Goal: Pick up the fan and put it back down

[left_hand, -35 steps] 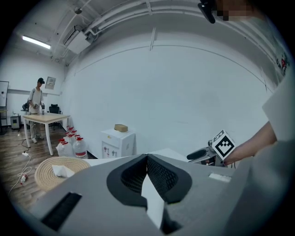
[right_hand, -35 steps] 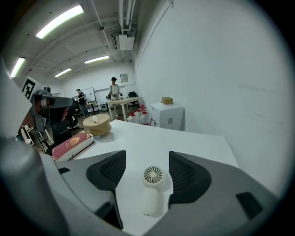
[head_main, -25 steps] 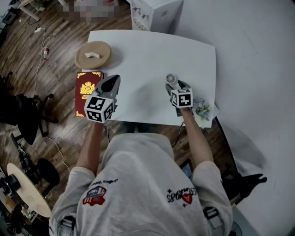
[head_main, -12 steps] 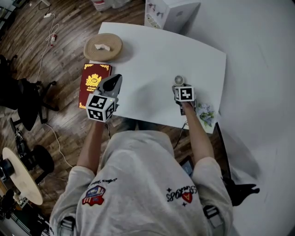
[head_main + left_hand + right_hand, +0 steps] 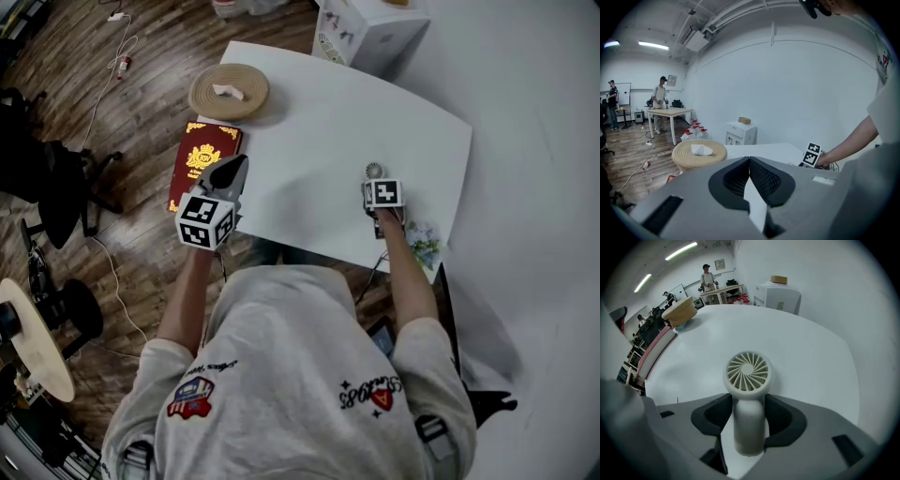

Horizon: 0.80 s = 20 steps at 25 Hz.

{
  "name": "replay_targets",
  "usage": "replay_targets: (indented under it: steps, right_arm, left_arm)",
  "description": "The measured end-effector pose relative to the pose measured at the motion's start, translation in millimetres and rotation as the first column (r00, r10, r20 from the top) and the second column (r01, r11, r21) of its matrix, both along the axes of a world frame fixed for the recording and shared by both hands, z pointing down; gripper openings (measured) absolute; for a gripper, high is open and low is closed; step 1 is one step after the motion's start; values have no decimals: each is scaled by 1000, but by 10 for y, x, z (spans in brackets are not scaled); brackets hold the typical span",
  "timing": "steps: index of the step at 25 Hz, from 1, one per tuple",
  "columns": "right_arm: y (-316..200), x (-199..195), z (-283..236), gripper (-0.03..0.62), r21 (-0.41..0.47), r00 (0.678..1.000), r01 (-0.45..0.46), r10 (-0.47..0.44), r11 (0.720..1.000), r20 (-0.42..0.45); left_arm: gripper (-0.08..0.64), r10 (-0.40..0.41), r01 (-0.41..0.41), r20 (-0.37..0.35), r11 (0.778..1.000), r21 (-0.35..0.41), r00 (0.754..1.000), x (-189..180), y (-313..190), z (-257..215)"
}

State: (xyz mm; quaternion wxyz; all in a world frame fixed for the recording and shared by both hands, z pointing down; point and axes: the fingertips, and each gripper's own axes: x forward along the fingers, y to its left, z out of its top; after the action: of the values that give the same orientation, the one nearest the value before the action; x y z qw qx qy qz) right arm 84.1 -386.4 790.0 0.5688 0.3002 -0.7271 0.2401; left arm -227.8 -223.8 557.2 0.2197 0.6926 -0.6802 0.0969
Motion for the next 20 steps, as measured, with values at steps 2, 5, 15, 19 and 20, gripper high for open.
replay_targets:
  steps: [2,5,15,19,20]
  right_arm:
    - [-49,-107,25,212,14,999,7,-7,1000,50]
    - [-49,-141,44,198,-6,998,9,-8,1000,65]
    - [-103,-192,-326,196,37,981,-42,34,998,193]
    - [-218,-315,-664,196,92,963,-55,29,994,269]
    - [-221,-346,-740,196,101,957,-60,28,993,290]
  left_arm:
    - [5,-1,1,0,1000,0,1000,-24,14,-5]
    - [5,3,-3,-1,1000,7,1000,-40,-6,-11]
    - [5,55,-55,18,998,34,998,42,-202,-171]
    - [5,81,-83,30,995,60,996,50,-346,-289]
    - [5,88,-90,33,994,65,996,57,-370,-312]
